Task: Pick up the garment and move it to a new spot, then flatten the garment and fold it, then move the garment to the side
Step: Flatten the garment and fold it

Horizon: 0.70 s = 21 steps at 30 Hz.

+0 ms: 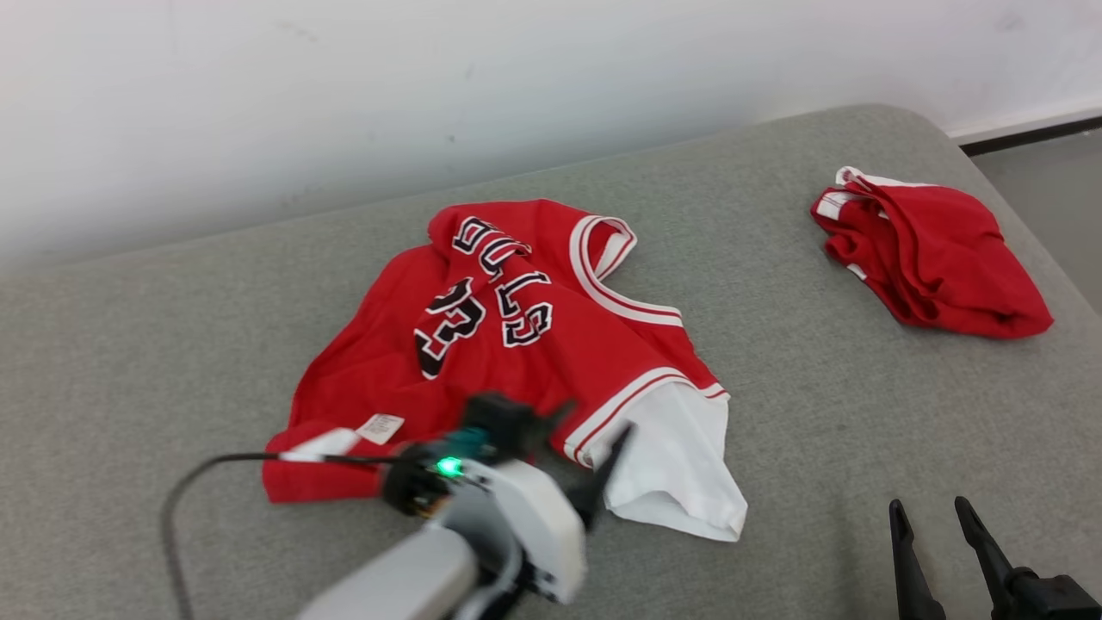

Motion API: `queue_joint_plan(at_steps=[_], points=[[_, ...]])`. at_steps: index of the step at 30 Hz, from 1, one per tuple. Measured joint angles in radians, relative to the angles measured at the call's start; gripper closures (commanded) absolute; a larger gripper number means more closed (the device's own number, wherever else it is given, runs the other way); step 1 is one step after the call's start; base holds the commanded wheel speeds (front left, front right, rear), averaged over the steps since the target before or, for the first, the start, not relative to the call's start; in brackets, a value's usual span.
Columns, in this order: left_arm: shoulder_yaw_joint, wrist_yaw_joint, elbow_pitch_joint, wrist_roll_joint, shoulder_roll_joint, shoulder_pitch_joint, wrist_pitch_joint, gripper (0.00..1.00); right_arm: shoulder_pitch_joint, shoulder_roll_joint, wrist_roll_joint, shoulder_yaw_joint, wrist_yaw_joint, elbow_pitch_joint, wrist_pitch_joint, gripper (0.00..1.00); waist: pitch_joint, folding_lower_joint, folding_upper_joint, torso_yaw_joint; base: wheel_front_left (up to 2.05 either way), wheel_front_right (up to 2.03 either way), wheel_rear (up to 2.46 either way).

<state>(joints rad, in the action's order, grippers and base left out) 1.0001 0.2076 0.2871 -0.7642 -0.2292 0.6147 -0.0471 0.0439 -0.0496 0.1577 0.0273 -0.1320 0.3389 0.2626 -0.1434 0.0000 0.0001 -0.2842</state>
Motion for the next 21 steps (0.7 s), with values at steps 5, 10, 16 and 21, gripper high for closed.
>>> queue_joint_plan(at_steps=[5, 10, 16, 21], points=[[-0.095, 0.062, 0.016, -0.014, -0.142, -0.012, -0.015, 0.0, -0.009, 0.0, -0.009, 0.001, 0.0, -0.007, 0.0, 0.0, 0.01, 0.0, 0.0, 0.033, 0.0, 0.0, 0.0], [-0.159, 0.092, 0.083, -0.051, -0.237, -0.028, -0.004, 0.0, -0.016, 0.0, -0.018, 0.002, 0.0, -0.008, 0.0, 0.0, -0.003, 0.0, -0.0001, 0.058, 0.0, 0.0, 0.0], [-0.174, 0.082, 0.168, -0.075, -0.259, -0.03, 0.029, 0.0, -0.013, 0.0, -0.032, 0.001, 0.0, -0.008, 0.0, 0.0, -0.026, 0.0, -0.0001, 0.082, 0.0, 0.0, 0.0], [-0.172, 0.051, 0.226, -0.097, -0.259, -0.023, 0.047, 0.0, -0.005, 0.0, -0.033, -0.005, 0.0, -0.007, 0.0, 0.0, -0.037, 0.0, 0.0, 0.085, 0.0, 0.0, 0.0]])
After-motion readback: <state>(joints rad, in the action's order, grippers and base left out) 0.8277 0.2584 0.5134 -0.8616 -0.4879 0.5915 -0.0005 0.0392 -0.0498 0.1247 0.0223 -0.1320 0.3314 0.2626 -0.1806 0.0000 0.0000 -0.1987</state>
